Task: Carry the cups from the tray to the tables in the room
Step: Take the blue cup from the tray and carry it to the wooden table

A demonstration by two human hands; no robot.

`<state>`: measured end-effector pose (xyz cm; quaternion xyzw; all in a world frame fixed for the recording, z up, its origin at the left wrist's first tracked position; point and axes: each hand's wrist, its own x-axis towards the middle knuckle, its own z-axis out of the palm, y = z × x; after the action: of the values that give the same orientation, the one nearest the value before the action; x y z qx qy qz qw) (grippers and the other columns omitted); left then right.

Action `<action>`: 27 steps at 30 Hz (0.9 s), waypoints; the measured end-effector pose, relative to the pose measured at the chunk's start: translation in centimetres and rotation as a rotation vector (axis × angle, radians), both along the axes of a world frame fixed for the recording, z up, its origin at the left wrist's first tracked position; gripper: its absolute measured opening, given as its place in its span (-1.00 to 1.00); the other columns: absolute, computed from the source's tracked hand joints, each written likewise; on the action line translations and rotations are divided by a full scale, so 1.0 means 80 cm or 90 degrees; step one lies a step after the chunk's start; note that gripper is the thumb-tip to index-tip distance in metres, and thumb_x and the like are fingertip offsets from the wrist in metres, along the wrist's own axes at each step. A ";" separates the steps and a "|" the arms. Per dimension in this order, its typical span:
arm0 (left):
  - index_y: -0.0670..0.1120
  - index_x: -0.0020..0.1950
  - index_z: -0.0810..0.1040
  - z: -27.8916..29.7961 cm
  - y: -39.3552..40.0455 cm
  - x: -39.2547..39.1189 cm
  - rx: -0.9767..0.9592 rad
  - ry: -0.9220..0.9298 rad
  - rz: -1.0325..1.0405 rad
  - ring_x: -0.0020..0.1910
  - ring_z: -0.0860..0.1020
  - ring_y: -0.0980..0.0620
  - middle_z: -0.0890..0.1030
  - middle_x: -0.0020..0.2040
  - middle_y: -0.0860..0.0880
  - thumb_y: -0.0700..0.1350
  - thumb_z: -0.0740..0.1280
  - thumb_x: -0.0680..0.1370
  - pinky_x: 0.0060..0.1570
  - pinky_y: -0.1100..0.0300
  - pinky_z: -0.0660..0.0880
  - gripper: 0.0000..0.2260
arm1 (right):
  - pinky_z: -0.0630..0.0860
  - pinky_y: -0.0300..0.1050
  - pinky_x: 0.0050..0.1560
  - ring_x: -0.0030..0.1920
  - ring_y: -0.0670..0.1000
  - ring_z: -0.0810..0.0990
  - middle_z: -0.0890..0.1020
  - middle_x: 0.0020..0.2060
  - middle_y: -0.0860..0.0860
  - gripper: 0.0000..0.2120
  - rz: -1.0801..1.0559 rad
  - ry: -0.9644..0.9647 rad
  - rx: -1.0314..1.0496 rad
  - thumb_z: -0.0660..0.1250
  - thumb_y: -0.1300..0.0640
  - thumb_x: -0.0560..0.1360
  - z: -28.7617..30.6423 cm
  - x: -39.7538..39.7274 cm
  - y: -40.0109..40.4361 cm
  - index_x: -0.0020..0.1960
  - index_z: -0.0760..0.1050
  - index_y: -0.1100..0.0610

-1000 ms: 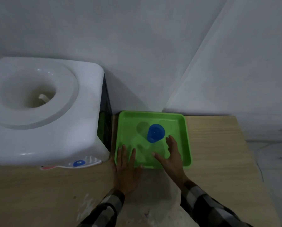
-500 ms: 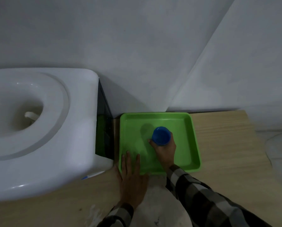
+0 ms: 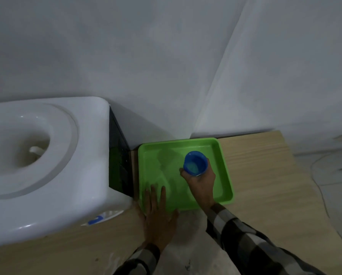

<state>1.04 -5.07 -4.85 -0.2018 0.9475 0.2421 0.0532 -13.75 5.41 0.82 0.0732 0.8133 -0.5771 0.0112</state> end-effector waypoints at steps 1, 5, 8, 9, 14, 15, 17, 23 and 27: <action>0.03 0.67 0.16 0.006 0.002 -0.003 0.001 0.010 -0.004 0.68 0.04 -0.16 0.05 0.70 -0.13 0.32 0.20 0.52 0.55 -0.32 -0.15 -0.23 | 0.63 -0.25 -0.05 -0.03 -0.15 0.68 0.70 -0.03 -0.13 -0.42 0.005 0.011 -0.004 0.70 0.20 0.24 0.011 0.003 0.005 0.19 0.57 0.04; 0.08 0.69 0.06 0.049 0.009 -0.020 -0.001 0.069 -0.012 0.69 -0.09 -0.05 -0.04 0.71 -0.04 0.32 0.18 0.57 0.56 -0.33 -0.20 -0.25 | 0.60 -0.24 -0.04 -0.02 -0.08 0.69 0.71 -0.02 -0.04 -0.43 -0.011 0.048 -0.018 0.70 0.19 0.22 0.055 0.022 0.034 0.17 0.59 0.05; 0.11 0.70 -0.02 0.090 0.022 -0.029 0.024 0.106 -0.050 0.68 -0.20 0.01 -0.11 0.71 0.00 0.34 0.13 0.60 0.57 -0.32 -0.19 -0.26 | 0.57 -0.32 -0.01 0.02 -0.11 0.68 0.72 0.02 -0.05 -0.41 -0.028 0.078 -0.022 0.71 0.20 0.23 0.093 0.040 0.066 0.20 0.59 0.05; 0.12 0.69 -0.03 0.103 0.028 -0.030 0.025 0.110 -0.063 0.68 -0.22 0.03 -0.12 0.71 0.01 0.35 0.11 0.60 0.57 -0.33 -0.18 -0.26 | 0.57 -0.32 0.01 0.03 -0.11 0.68 0.71 0.02 -0.06 -0.40 -0.030 0.091 -0.017 0.71 0.20 0.23 0.106 0.046 0.078 0.21 0.59 0.05; 0.14 0.69 -0.08 0.172 0.075 -0.022 0.023 0.136 -0.127 0.66 -0.25 0.10 -0.10 0.71 0.06 0.38 0.14 0.55 0.58 -0.26 -0.27 -0.20 | 0.53 -0.42 -0.04 0.00 -0.22 0.66 0.70 0.00 -0.15 -0.40 -0.045 0.125 0.002 0.72 0.20 0.21 0.172 0.083 0.151 0.19 0.59 0.02; 0.14 0.69 -0.09 0.186 0.086 -0.020 0.019 0.145 -0.143 0.66 -0.25 0.10 -0.10 0.71 0.06 0.38 0.15 0.54 0.58 -0.25 -0.28 -0.20 | 0.53 -0.41 -0.05 0.00 -0.21 0.67 0.71 -0.01 -0.15 -0.40 -0.045 0.129 0.006 0.72 0.18 0.21 0.183 0.091 0.167 0.19 0.59 0.00; 0.15 0.69 -0.10 0.213 0.109 -0.012 0.011 0.154 -0.173 0.66 -0.26 0.11 -0.11 0.71 0.07 0.39 0.14 0.54 0.57 -0.23 -0.32 -0.19 | 0.53 -0.41 -0.06 0.00 -0.18 0.67 0.71 0.00 -0.13 -0.40 -0.046 0.134 0.014 0.72 0.14 0.20 0.204 0.107 0.201 0.18 0.60 -0.01; 0.21 0.67 -0.16 0.271 0.184 0.019 0.011 0.168 -0.224 0.63 -0.31 0.17 -0.16 0.70 0.11 0.43 0.10 0.51 0.58 -0.20 -0.32 -0.17 | 0.53 -0.42 -0.03 0.04 -0.22 0.65 0.69 0.01 -0.17 -0.40 -0.039 0.169 0.039 0.72 0.10 0.23 0.255 0.166 0.313 0.20 0.58 -0.02; 0.24 0.67 -0.15 0.295 0.243 0.037 0.033 0.191 -0.254 0.63 -0.29 0.21 -0.12 0.70 0.14 0.47 0.08 0.49 0.58 -0.16 -0.35 -0.17 | 0.54 -0.41 0.00 0.05 -0.20 0.65 0.69 0.01 -0.17 -0.39 -0.065 0.193 0.053 0.73 0.05 0.22 0.280 0.211 0.393 0.20 0.58 -0.04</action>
<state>3.98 14.39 18.79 0.0287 0.9595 0.2780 -0.0366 3.15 36.89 23.24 0.0270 0.8242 -0.5470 -0.1443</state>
